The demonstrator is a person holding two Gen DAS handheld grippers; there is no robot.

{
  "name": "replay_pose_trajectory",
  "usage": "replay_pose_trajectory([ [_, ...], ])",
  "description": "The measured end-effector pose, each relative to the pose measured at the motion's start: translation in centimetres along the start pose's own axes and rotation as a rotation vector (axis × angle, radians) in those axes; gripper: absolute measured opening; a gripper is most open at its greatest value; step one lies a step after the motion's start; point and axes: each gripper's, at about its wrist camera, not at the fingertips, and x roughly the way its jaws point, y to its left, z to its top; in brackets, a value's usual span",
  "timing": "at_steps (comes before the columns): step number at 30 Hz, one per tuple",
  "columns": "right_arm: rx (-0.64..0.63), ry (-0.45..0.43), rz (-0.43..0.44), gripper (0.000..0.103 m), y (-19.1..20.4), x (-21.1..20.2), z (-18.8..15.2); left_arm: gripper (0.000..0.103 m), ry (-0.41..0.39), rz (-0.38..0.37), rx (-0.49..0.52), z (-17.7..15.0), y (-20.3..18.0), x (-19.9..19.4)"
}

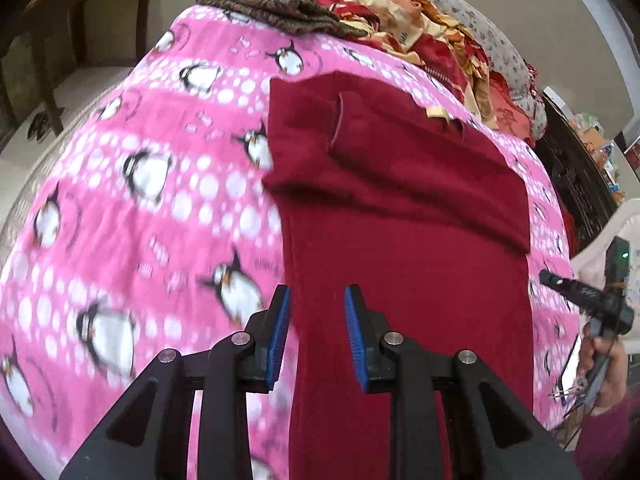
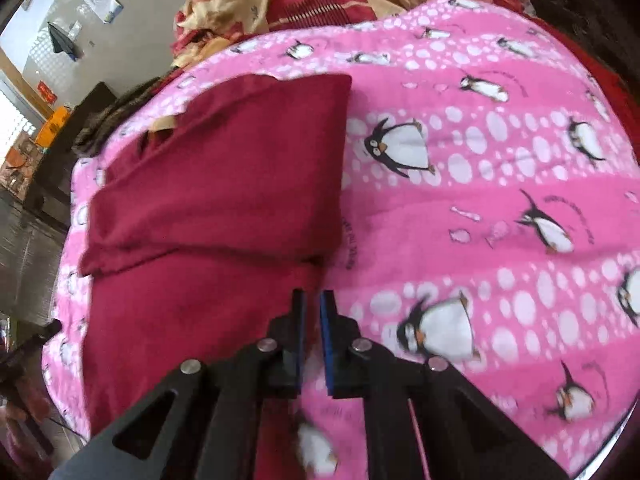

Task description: Fold small clothes

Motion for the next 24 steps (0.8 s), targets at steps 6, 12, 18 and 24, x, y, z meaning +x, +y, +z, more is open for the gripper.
replay_pose_trajectory([
  [6,-0.099,0.109,0.058,0.053,0.5,-4.9,-5.9,0.008,0.065,-0.001,0.033,-4.6,0.3,-1.4],
  [12,-0.087,0.202,0.122,0.055,-0.8,-5.9,-14.6,0.008,0.126,-0.018,0.063,-8.2,0.3,-2.1],
  [18,-0.104,0.103,0.131,0.008,0.1,-5.4,-18.7,0.008,0.128,-0.019,0.065,-9.4,0.1,-2.7],
  [24,-0.179,0.012,0.080,0.008,0.6,-10.3,-19.4,0.008,0.106,-0.028,0.090,-10.9,-0.1,-4.7],
])
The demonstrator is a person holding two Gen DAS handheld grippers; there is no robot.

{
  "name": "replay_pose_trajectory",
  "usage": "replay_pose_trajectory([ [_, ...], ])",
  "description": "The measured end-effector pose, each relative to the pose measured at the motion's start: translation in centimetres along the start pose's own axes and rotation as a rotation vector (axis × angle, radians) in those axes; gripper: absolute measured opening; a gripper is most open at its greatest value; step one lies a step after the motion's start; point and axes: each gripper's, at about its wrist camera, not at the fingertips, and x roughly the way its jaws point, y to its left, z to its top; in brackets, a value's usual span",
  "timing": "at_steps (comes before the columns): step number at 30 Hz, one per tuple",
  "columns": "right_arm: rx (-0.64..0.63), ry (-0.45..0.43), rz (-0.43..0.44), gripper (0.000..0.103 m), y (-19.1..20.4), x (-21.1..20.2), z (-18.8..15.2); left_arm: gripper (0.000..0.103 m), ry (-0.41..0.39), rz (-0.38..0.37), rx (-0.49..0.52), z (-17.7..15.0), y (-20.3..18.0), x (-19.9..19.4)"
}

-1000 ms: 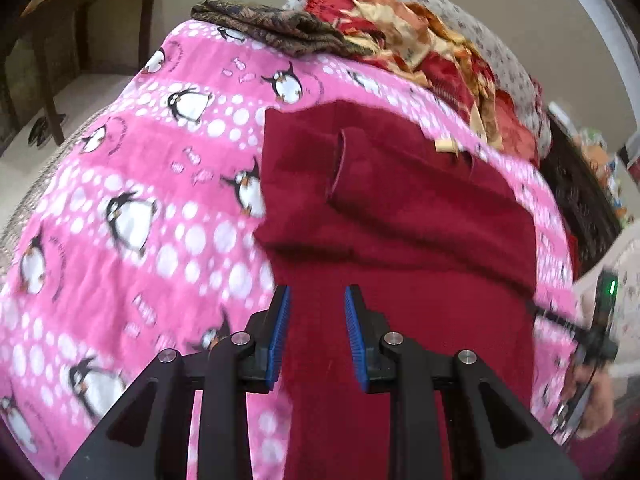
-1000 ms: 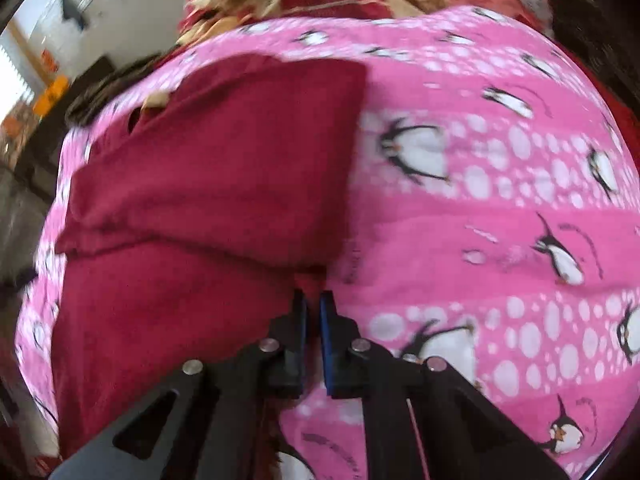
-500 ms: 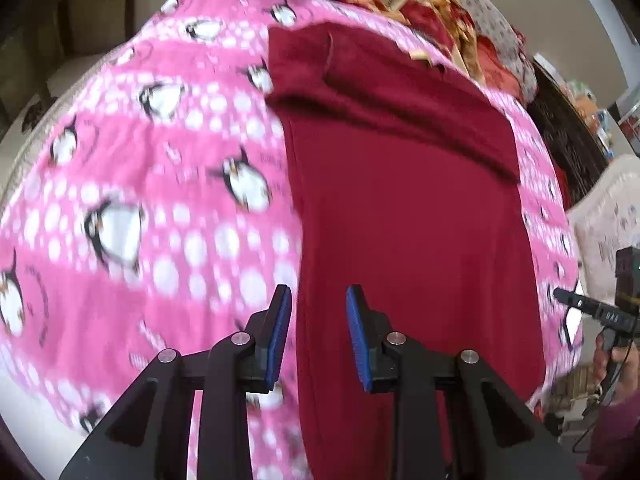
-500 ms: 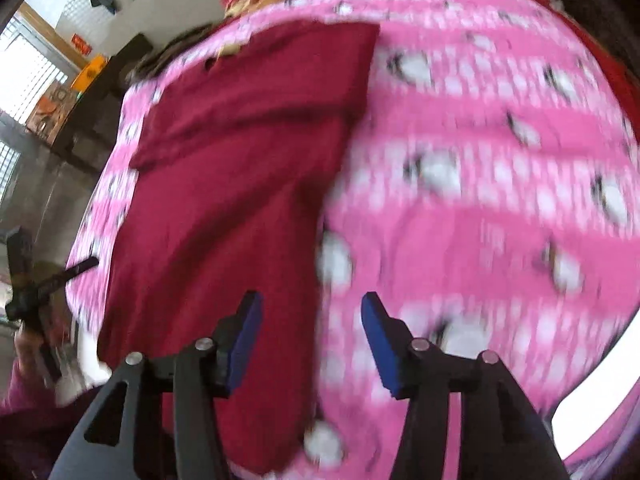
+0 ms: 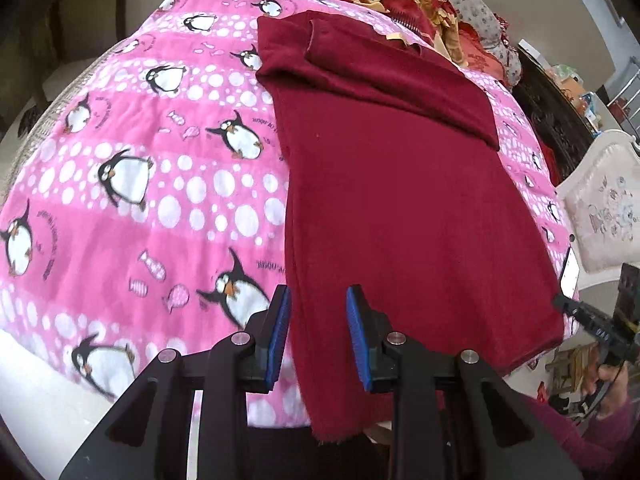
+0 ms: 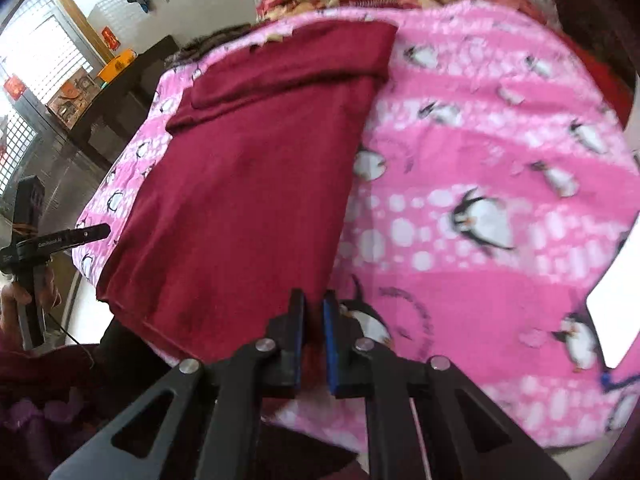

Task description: Fold small clothes

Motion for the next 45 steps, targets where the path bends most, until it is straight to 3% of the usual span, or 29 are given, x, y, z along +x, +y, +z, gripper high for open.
replay_pose_trajectory([
  [5,0.083,0.017,0.023,0.011,-2.3,0.0,-0.6,0.008,0.058,0.008,-0.021,-1.4,0.3,1.1],
  [9,0.193,0.085,0.077,0.040,-3.6,2.0,-1.7,0.008,0.068,-0.003,-0.037,-2.2,0.4,0.9],
  [15,0.195,0.085,0.193,0.060,-3.0,2.2,-2.6,0.008,0.115,-0.022,-0.061,-2.7,0.1,1.5],
  [21,0.179,0.099,0.233,0.067,-2.0,3.1,-2.4,0.008,0.085,-0.050,-0.076,-2.9,-0.4,0.2],
  [36,0.158,0.114,0.252,0.075,-1.4,3.9,-2.0,0.015,0.180,-0.003,-0.045,-3.7,-0.7,2.9],
  [45,0.123,0.104,0.289,0.079,-1.0,4.3,-1.8,0.021,0.207,-0.061,-0.081,-3.5,-0.6,4.0],
])
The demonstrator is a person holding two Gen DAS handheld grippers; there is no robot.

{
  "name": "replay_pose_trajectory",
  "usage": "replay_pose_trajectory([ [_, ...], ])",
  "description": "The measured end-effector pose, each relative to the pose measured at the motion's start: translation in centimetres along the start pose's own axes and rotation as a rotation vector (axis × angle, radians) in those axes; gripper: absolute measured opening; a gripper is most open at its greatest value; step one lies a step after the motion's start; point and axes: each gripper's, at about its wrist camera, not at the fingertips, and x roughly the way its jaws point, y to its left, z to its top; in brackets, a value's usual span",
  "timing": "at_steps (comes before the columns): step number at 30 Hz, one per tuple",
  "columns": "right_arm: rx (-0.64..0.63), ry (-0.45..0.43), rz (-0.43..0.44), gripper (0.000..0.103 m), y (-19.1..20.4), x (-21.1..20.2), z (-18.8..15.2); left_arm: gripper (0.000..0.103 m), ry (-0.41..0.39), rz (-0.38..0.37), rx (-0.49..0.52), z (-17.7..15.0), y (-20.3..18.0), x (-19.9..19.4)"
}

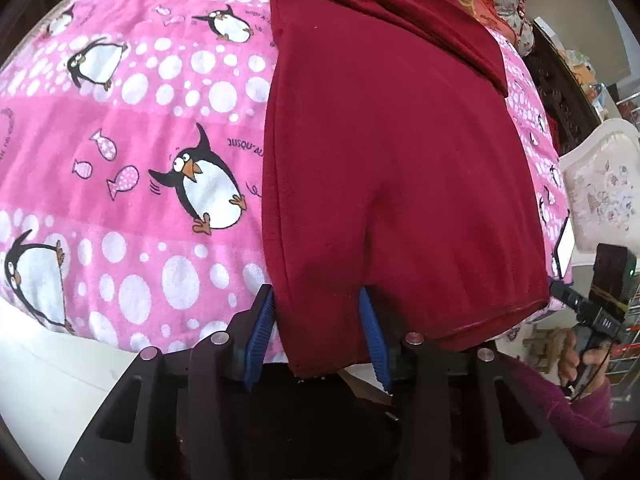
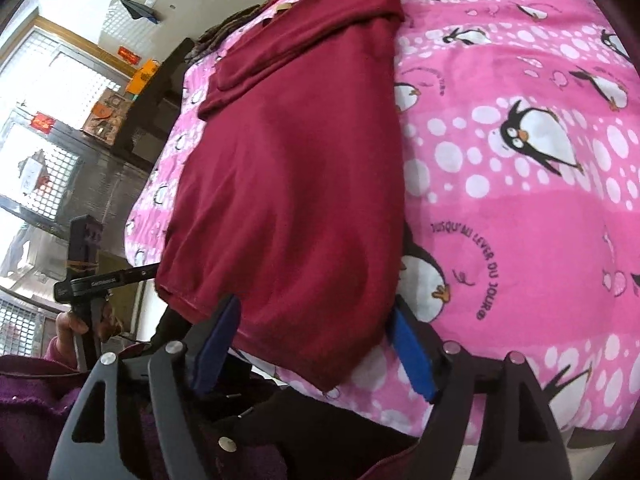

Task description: Fold small clothes

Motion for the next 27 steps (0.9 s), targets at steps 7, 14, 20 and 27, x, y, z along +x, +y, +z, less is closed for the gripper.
replay_pose_trajectory([
  [7,-0.081,0.082,0.055,0.031,0.8,2.0,-0.4,0.015,0.008,0.037,0.042,0.2,-1.1,0.2],
  [14,-0.064,0.096,0.069,0.044,0.7,1.9,0.5,0.014,0.006,0.052,0.043,0.3,-1.4,0.5],
  [20,0.023,0.068,0.111,0.051,-0.5,1.2,0.8,0.015,0.007,0.042,0.028,0.4,-1.3,0.7],
  [27,-0.088,0.046,0.075,0.016,1.4,1.0,0.6,0.000,-0.010,-0.046,0.025,1.1,-0.6,-0.7],
])
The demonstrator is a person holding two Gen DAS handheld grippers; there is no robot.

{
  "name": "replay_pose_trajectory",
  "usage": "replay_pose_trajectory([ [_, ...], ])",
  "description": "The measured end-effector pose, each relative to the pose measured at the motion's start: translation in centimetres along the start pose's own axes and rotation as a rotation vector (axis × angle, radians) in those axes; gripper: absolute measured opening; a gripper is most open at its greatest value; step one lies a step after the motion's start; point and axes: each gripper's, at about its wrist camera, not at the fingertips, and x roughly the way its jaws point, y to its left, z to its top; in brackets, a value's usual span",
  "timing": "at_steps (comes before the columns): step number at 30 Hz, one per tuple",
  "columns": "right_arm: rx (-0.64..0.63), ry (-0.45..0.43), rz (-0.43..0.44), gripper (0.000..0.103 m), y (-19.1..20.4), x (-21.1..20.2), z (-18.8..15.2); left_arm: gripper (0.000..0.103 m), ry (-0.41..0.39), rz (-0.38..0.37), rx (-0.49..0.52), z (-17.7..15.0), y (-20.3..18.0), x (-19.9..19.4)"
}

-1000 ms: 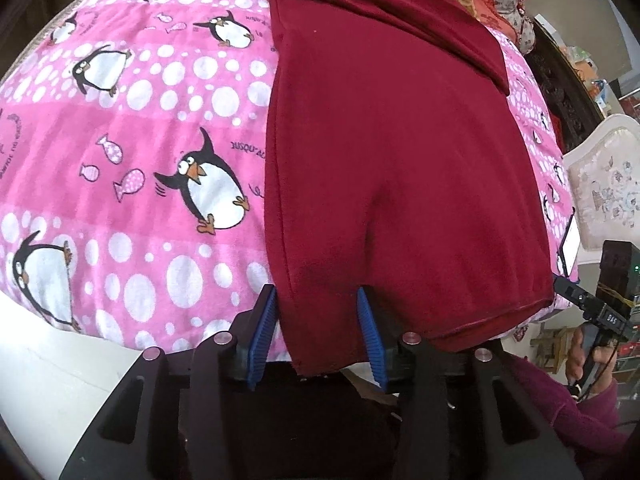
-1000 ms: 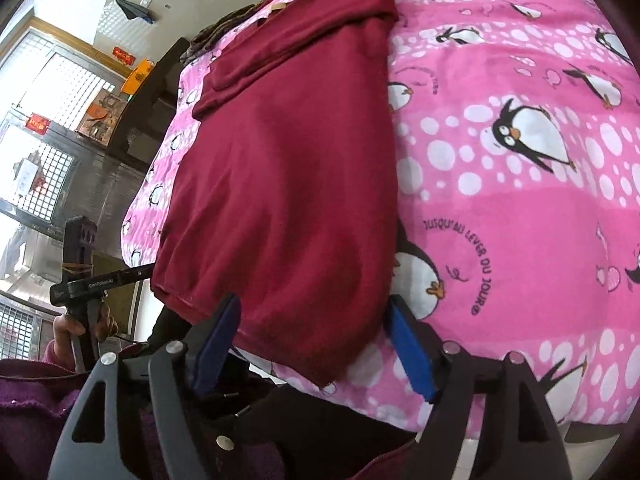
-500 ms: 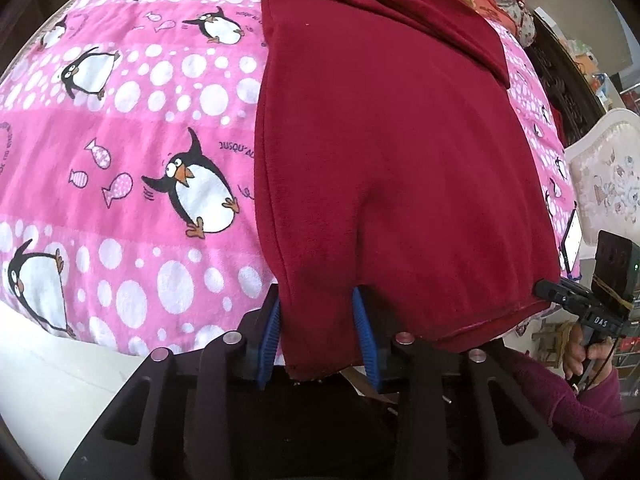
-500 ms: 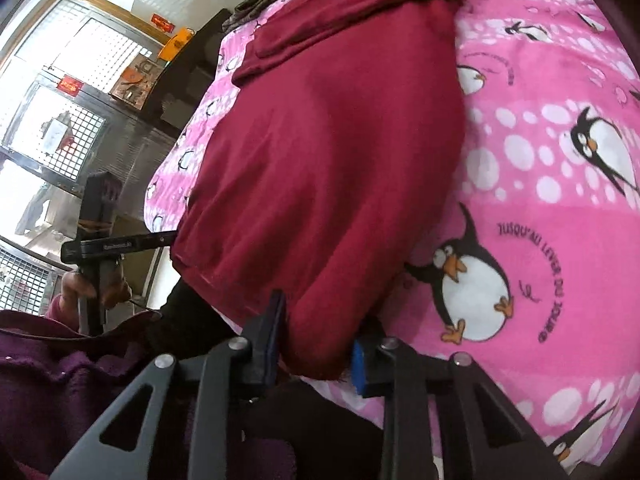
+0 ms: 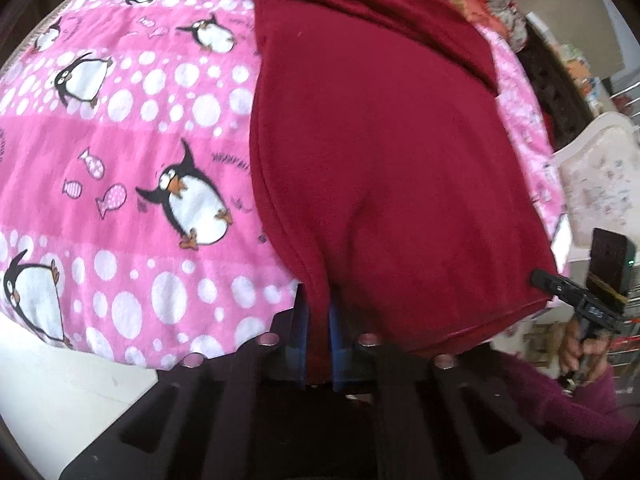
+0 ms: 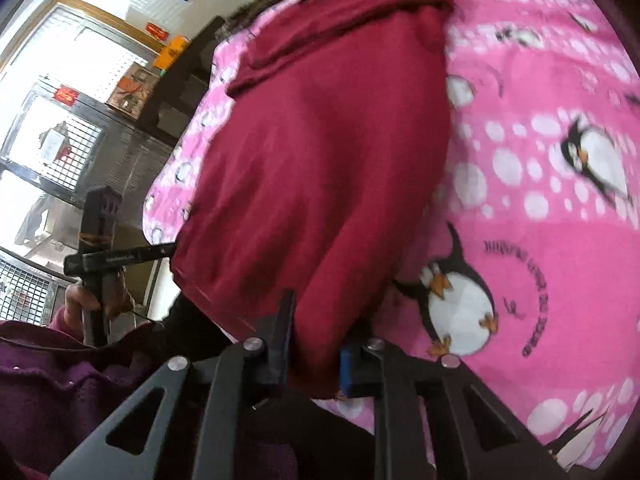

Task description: Fold small clothes

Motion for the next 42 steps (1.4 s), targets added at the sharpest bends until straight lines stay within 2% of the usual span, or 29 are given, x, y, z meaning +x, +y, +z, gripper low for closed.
replay_pose_trajectory([
  [2,-0.038,-0.051,0.013,0.015,1.0,-1.3,1.1,0.000,-0.033,-0.073,-0.013,0.9,0.2,-1.5],
  [4,-0.063,-0.092,0.019,0.015,1.7,-2.4,2.4,0.000,-0.093,-0.115,-0.009,2.2,0.1,-3.5],
  [9,-0.115,-0.204,0.026,0.015,3.0,-4.6,6.8,0.000,-0.249,-0.129,-0.013,6.3,0.1,-7.3],
  [14,-0.159,-0.296,-0.008,0.015,3.6,-5.0,12.2,0.000,-0.359,-0.111,-0.011,12.1,-0.1,-8.4],
  [17,-0.169,-0.334,-0.048,0.015,3.4,-5.0,16.2,0.000,-0.398,-0.099,-0.002,15.9,-0.6,-8.2],
  [22,-0.133,-0.372,-0.093,0.014,1.9,-4.2,22.2,0.000,-0.449,-0.065,0.009,21.6,-1.3,-7.4],
  [27,-0.088,-0.383,-0.104,0.014,-0.5,-2.5,27.2,0.000,-0.463,-0.020,-0.031,26.8,-0.6,-5.0],
  [33,-0.048,-0.356,-0.146,0.014,-3.0,1.0,32.5,0.000,-0.416,0.012,-0.073,31.1,0.4,-1.8],
  [35,-0.011,-0.328,-0.160,0.020,-4.2,2.2,33.9,0.000,-0.392,0.014,-0.092,32.2,0.8,-1.0],
  [36,0.020,-0.306,-0.172,0.028,-4.9,2.6,34.5,0.000,-0.380,-0.006,-0.108,32.7,1.1,-0.7],
  [37,0.051,-0.287,-0.176,0.030,-5.6,2.8,35.1,0.000,-0.372,-0.024,-0.116,32.9,1.3,-0.7],
  [39,0.098,-0.303,-0.130,0.034,-6.3,2.3,35.5,0.000,-0.359,-0.046,-0.119,33.2,1.3,-1.2],
  [41,0.115,-0.376,-0.081,0.046,-6.2,0.5,35.0,0.016,-0.368,-0.061,-0.111,33.0,1.3,-2.1],
  [42,0.114,-0.404,-0.078,0.057,-6.1,-0.1,34.8,0.020,-0.391,-0.056,-0.111,32.7,1.3,-2.8],
])
